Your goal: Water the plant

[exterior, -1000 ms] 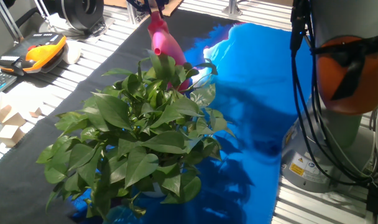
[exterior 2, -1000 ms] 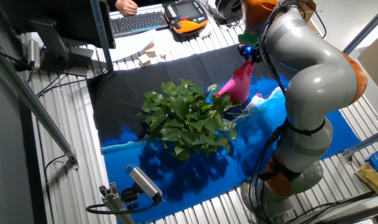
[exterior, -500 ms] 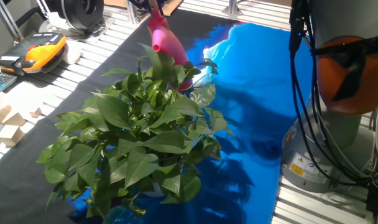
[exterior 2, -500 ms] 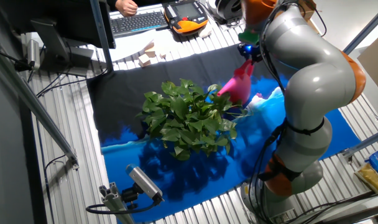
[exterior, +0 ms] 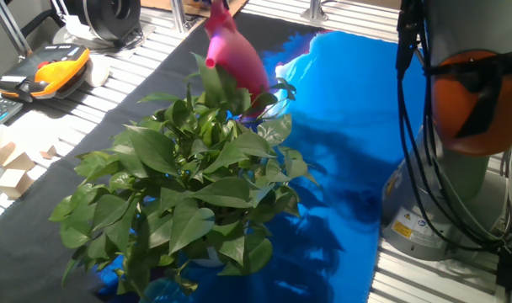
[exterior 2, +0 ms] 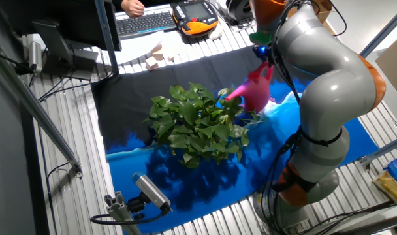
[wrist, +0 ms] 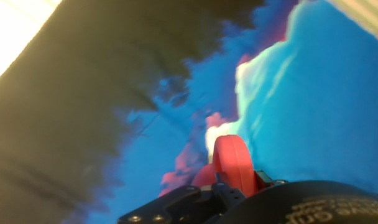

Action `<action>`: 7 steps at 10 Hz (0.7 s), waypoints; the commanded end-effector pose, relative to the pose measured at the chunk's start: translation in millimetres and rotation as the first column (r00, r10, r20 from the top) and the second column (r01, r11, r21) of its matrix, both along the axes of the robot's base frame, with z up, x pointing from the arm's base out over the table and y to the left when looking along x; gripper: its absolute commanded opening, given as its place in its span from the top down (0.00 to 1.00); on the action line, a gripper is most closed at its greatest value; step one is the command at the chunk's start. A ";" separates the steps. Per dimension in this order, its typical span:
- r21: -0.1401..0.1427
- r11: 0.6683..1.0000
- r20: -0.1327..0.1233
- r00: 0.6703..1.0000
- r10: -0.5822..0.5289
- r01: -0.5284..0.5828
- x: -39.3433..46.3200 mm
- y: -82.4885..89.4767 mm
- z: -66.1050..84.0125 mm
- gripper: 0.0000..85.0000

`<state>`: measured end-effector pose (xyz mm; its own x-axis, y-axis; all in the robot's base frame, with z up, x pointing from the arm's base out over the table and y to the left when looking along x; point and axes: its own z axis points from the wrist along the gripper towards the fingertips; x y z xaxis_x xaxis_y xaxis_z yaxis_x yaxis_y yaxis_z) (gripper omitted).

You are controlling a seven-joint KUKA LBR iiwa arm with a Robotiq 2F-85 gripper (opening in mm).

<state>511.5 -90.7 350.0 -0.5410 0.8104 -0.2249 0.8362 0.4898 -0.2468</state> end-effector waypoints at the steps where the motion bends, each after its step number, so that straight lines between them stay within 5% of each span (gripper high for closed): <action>1: -0.023 0.999 -0.001 1.000 -0.026 0.026 -1.8 -0.8 0.9 1.00; 7: -0.182 0.974 -0.014 0.990 -0.138 0.133 -7.6 -1.2 4.5 1.00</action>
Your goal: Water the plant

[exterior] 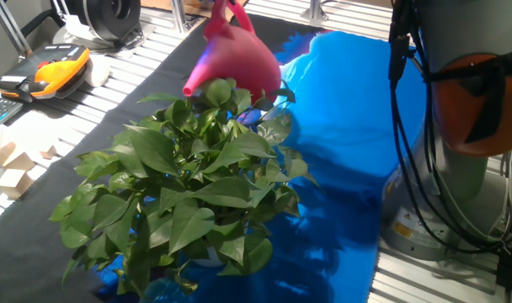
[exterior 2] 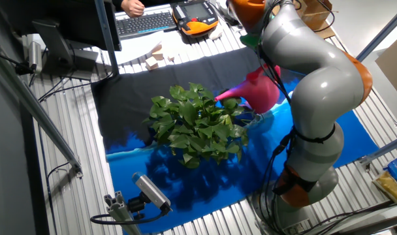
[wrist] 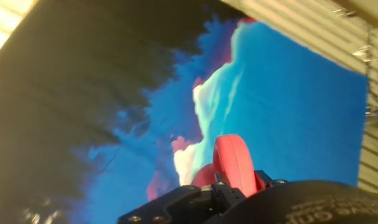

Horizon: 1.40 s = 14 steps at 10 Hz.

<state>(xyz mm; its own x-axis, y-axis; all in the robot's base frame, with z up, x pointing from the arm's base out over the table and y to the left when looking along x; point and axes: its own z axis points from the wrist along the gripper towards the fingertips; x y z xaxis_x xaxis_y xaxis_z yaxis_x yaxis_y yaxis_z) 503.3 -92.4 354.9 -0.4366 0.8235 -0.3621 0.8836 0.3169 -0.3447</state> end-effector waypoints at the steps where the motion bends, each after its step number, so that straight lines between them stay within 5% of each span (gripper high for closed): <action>1: -0.006 1.000 0.000 1.000 -0.001 0.001 -2.2 0.3 1.2 1.00; 3: -0.024 1.000 -0.004 1.000 -0.009 0.009 -6.0 -0.2 3.2 1.00; 7: -0.106 0.992 -0.025 0.997 -0.069 0.066 -12.5 -0.3 6.6 1.00; 14: -0.165 0.982 -0.044 0.994 -0.099 0.090 -21.5 -0.1 10.9 1.00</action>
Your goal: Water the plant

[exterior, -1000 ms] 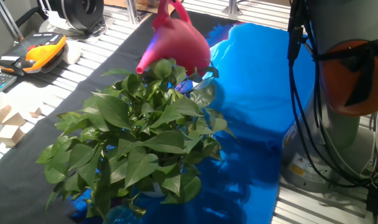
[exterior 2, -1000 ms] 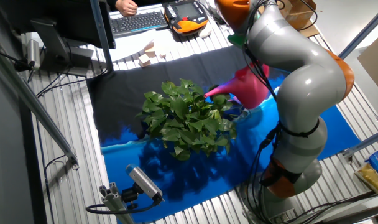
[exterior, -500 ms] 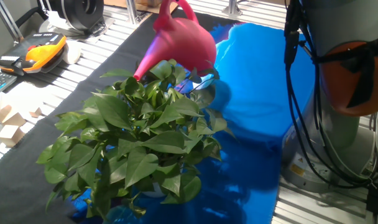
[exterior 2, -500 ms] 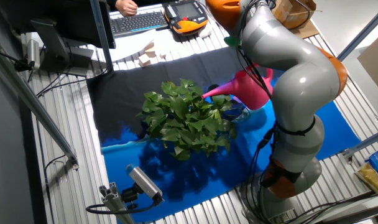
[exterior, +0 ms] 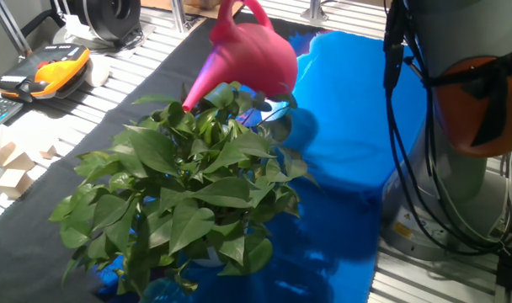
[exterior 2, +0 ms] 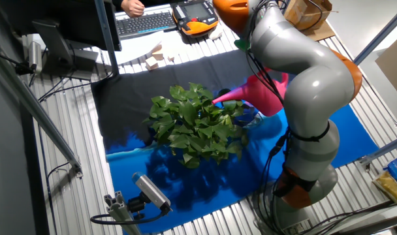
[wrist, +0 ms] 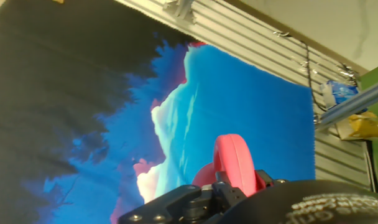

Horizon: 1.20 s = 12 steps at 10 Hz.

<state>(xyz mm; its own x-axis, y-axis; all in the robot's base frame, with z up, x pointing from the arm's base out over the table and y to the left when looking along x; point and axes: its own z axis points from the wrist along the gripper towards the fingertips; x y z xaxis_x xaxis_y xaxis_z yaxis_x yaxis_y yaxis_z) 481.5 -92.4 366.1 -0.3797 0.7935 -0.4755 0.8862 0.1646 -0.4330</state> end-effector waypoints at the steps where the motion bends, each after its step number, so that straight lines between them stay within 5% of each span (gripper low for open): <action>1: -0.007 1.000 -0.004 1.000 -0.004 0.004 -1.0 0.2 0.5 1.00; 9: -0.054 0.998 -0.028 0.999 -0.026 0.024 -10.5 5.5 6.6 1.00; 12: -0.091 0.994 -0.047 0.997 -0.059 0.054 -12.8 5.8 7.6 1.00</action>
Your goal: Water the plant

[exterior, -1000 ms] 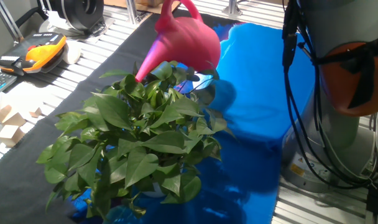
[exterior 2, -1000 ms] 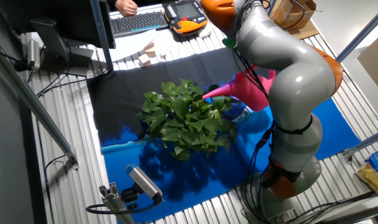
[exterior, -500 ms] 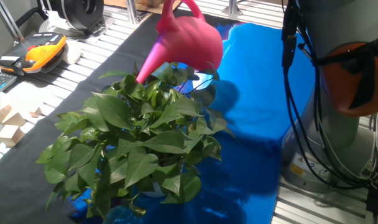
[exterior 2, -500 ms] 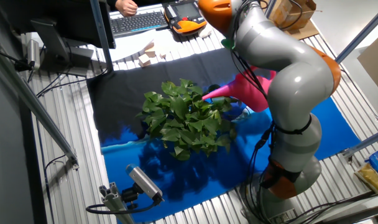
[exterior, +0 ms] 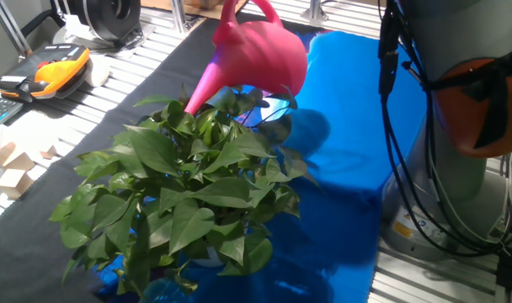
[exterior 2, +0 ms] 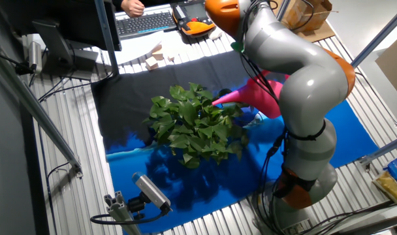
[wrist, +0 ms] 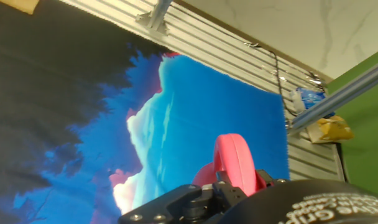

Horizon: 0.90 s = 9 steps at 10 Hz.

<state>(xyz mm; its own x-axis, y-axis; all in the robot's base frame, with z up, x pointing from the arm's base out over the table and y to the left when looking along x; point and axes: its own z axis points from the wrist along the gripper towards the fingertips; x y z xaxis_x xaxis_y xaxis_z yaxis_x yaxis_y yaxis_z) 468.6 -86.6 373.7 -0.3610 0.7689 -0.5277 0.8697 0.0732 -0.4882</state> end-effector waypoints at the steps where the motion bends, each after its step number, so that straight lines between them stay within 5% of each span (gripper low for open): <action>1: -0.006 1.000 -0.003 1.000 -0.006 0.006 -0.9 0.4 0.7 1.00; 7: -0.003 1.000 -0.001 1.000 -0.003 0.003 -1.3 0.4 0.9 1.00; 8: 0.005 1.000 0.003 1.000 0.007 -0.007 -1.3 0.5 0.9 1.00; 9: 0.051 0.997 0.030 0.998 0.057 -0.058 -0.7 0.1 0.5 1.00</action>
